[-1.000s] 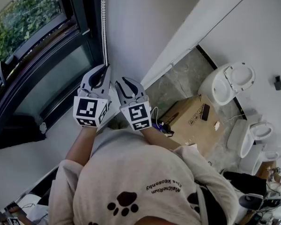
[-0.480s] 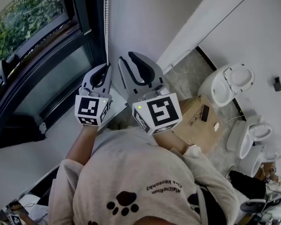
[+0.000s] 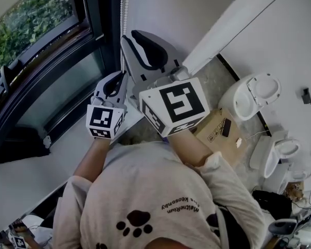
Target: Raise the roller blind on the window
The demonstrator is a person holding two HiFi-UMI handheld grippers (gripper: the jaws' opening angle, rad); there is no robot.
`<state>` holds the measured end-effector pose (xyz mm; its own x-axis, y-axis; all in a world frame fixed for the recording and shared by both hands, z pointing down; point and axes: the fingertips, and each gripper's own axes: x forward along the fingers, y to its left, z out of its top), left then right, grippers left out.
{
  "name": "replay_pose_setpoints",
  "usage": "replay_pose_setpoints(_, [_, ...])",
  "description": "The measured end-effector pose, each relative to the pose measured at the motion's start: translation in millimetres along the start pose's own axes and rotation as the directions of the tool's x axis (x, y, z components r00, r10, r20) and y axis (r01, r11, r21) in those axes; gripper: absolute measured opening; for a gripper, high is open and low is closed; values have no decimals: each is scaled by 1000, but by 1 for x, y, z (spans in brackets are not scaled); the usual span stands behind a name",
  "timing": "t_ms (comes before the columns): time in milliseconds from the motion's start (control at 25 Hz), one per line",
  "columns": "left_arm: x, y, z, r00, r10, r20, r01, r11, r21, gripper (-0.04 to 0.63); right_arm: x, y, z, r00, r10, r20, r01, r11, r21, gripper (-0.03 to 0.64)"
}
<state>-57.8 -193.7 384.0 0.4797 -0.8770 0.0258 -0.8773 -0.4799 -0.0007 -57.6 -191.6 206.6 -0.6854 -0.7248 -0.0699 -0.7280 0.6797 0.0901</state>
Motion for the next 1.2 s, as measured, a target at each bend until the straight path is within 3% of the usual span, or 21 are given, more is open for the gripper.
replay_pose_setpoints(640, [6,-2,-2,1000,-4,3,4,1000,4,9,16,-2,8,999,29,39,-27,999,-44,12])
replay_pose_setpoints(1200, [5,-8,-79,993,-10,-121,9,1000,-10,9,6,-1,-68,998,0,-63,-1,1000,-21,12])
